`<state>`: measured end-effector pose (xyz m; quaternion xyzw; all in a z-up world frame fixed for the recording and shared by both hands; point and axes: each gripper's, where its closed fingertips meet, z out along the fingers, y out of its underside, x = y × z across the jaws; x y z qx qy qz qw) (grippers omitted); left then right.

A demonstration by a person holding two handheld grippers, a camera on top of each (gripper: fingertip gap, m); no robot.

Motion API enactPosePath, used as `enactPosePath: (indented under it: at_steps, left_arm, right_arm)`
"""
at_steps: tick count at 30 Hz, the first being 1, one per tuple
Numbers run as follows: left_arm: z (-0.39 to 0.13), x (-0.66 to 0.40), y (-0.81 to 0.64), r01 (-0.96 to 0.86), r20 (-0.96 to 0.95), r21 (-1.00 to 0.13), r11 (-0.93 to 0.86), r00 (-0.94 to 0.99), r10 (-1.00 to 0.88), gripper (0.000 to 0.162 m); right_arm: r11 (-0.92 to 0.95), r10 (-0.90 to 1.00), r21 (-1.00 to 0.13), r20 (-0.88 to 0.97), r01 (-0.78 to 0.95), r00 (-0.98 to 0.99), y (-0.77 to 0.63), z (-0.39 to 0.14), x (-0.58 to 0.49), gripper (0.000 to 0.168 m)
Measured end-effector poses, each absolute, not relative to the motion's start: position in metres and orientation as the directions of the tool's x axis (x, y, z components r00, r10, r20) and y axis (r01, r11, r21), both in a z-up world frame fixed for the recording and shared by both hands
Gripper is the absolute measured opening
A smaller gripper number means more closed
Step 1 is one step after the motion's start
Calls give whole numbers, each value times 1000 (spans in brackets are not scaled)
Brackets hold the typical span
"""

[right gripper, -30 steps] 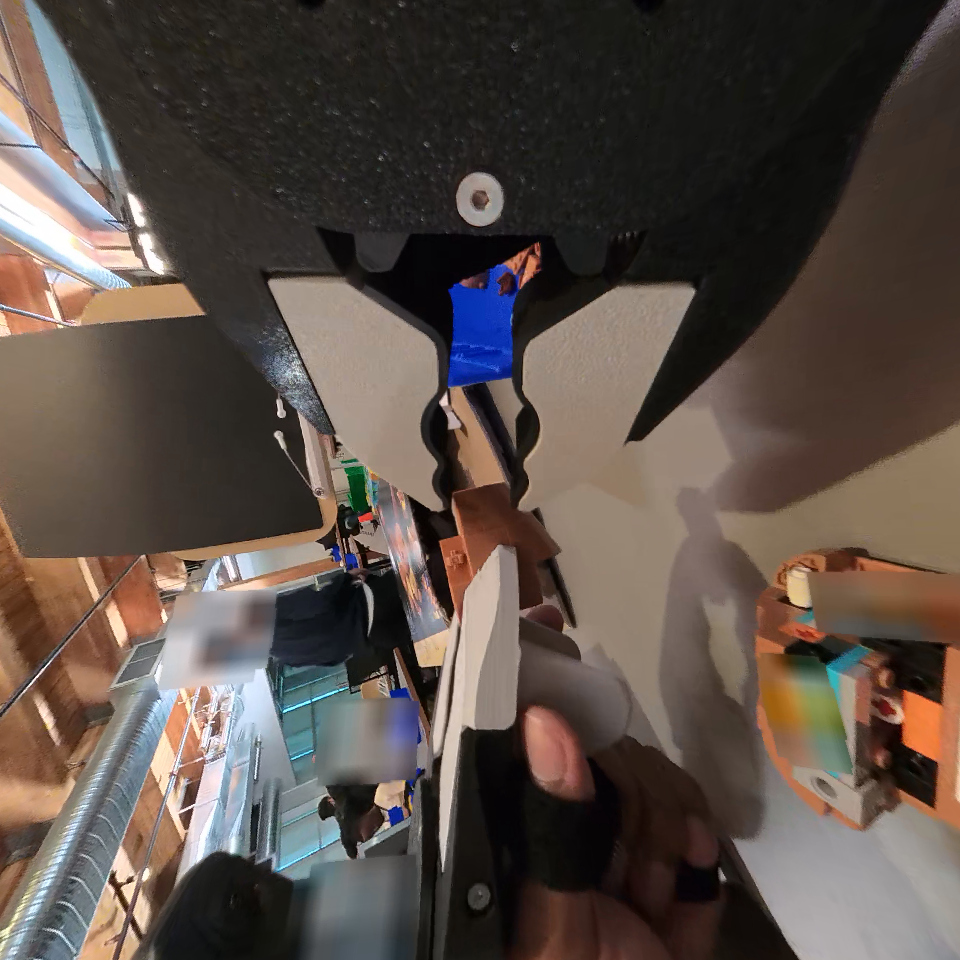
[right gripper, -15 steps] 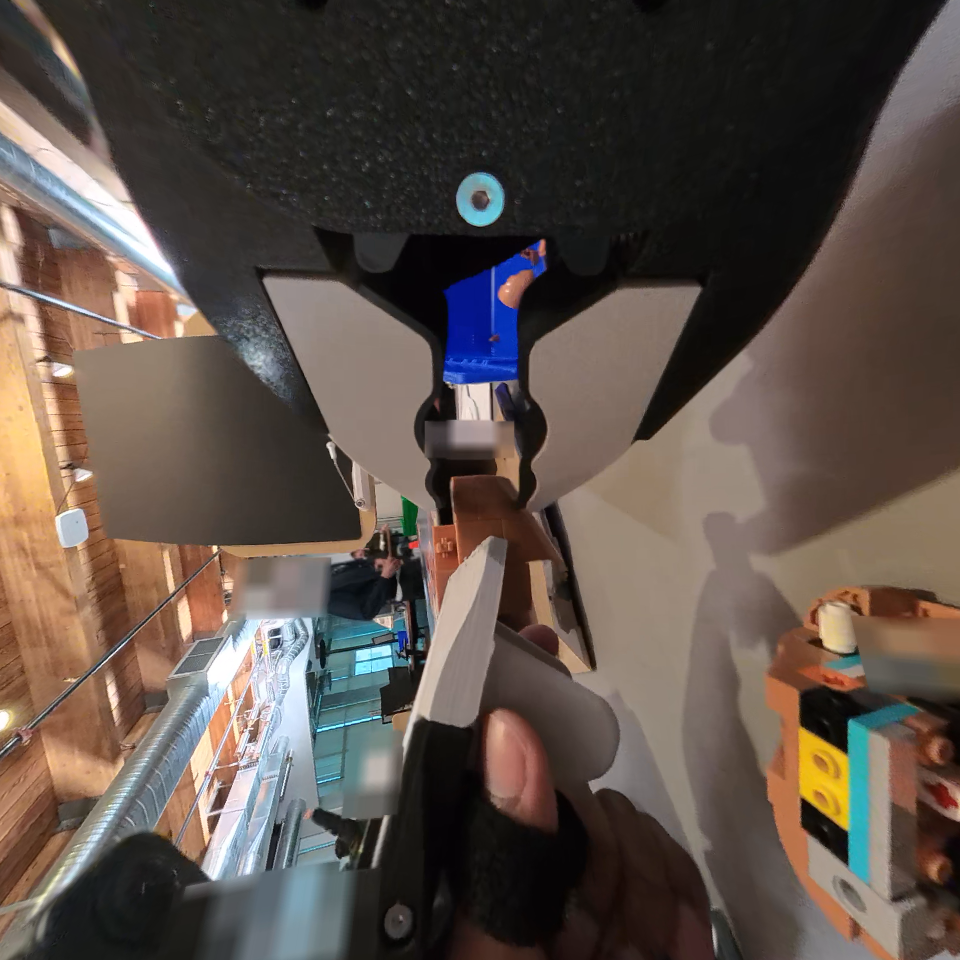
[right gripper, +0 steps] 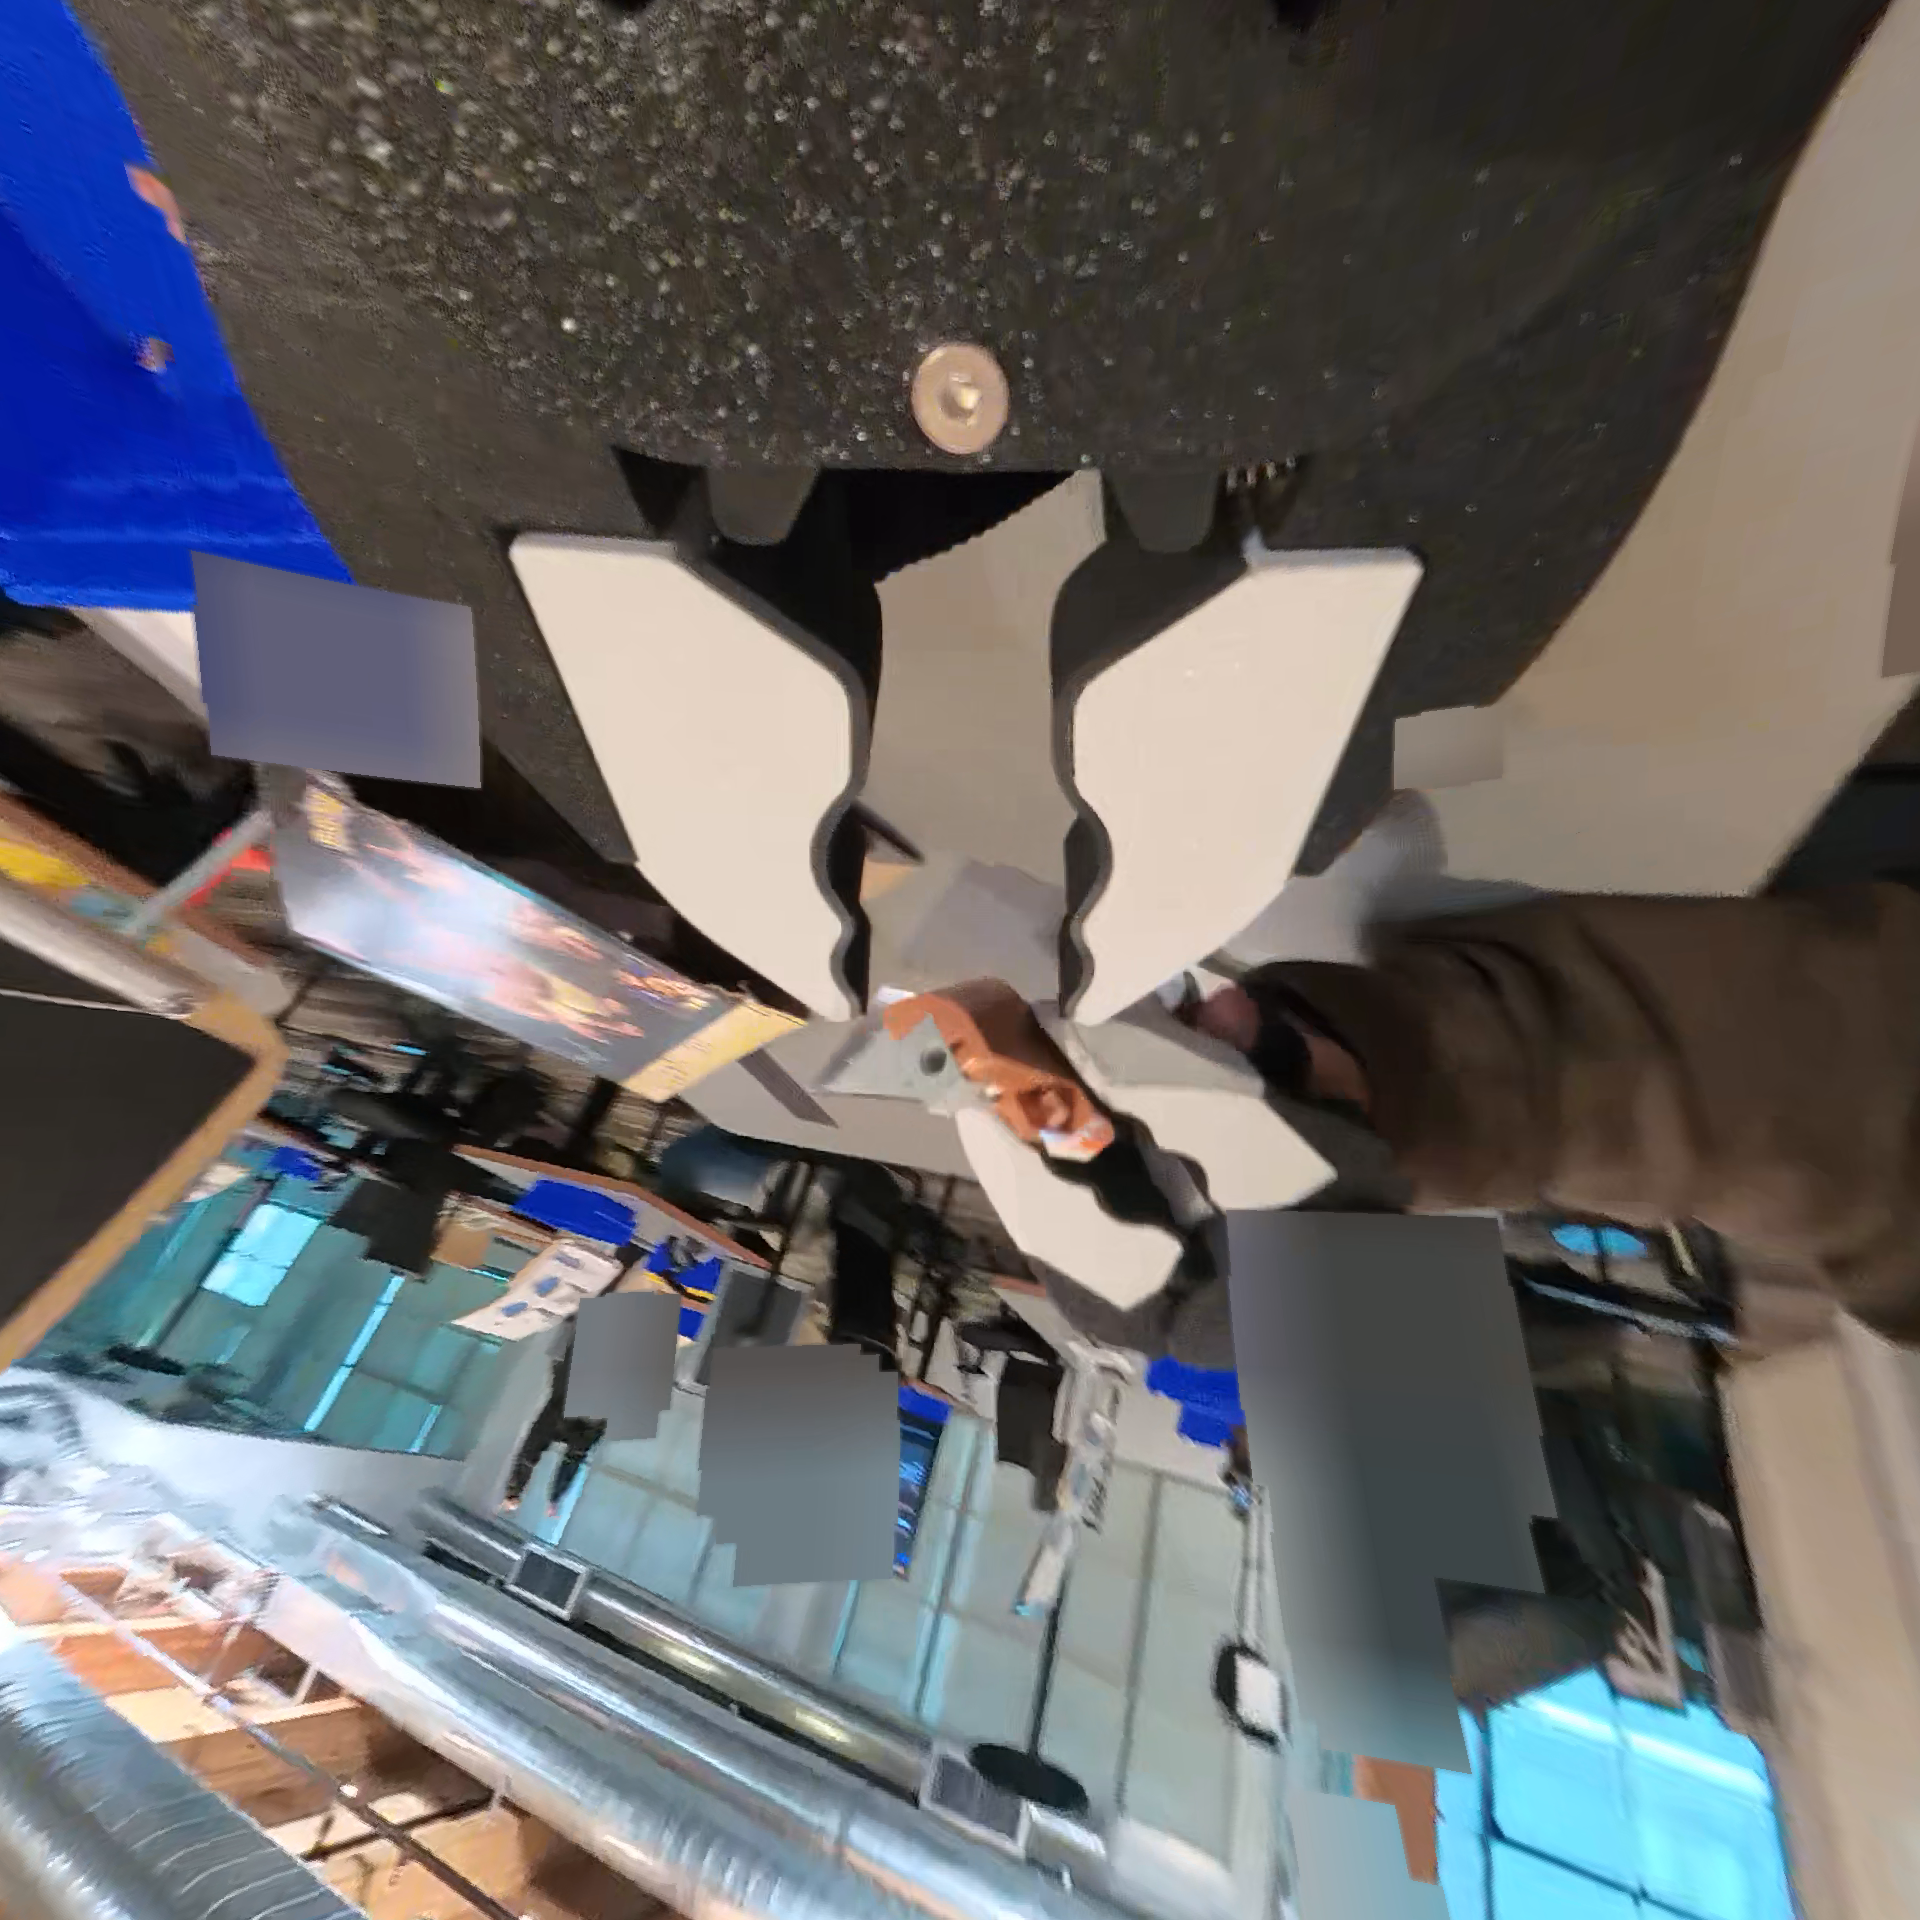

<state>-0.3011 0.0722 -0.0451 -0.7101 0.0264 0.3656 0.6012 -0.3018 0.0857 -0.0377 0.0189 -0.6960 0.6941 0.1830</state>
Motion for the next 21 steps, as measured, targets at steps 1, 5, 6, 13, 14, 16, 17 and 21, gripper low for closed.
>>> enactPosePath:
  at_steps: [1,5,6,13,14,16,17,21]
  left_arm:
    - [-45,-299,74,-513,-591,-806,-294,702,398,17]
    - [-52,-296,79,-585,-686,-728,-358,635,356,17]
    - [-54,-295,81,-595,-701,-713,-372,626,342,17]
    - [-62,-288,86,-660,-777,-626,-415,569,268,17]
    - [-62,-287,87,-666,-781,-621,-413,566,262,17]
    - [-63,-285,87,-675,-787,-614,-409,564,250,17]
    - [-62,-284,87,-679,-787,-614,-401,565,248,17]
    - [-58,-283,86,-666,-753,-657,-354,601,269,18]
  right_arm:
    - [9,210,-966,253,-257,-944,87,-35,-300,34]
    - [14,167,-956,291,-293,-942,89,-34,-292,35]
    - [36,166,-945,328,-326,-930,88,-36,-290,35]
    - [195,141,-853,513,-484,-847,81,-55,-287,33]
    - [202,139,-845,525,-494,-840,81,-56,-287,30]
    - [203,146,-828,554,-523,-820,82,-55,-286,25]
    - [203,145,-818,569,-538,-809,82,-55,-286,24]
    - [207,167,-756,652,-620,-739,82,-50,-283,19]
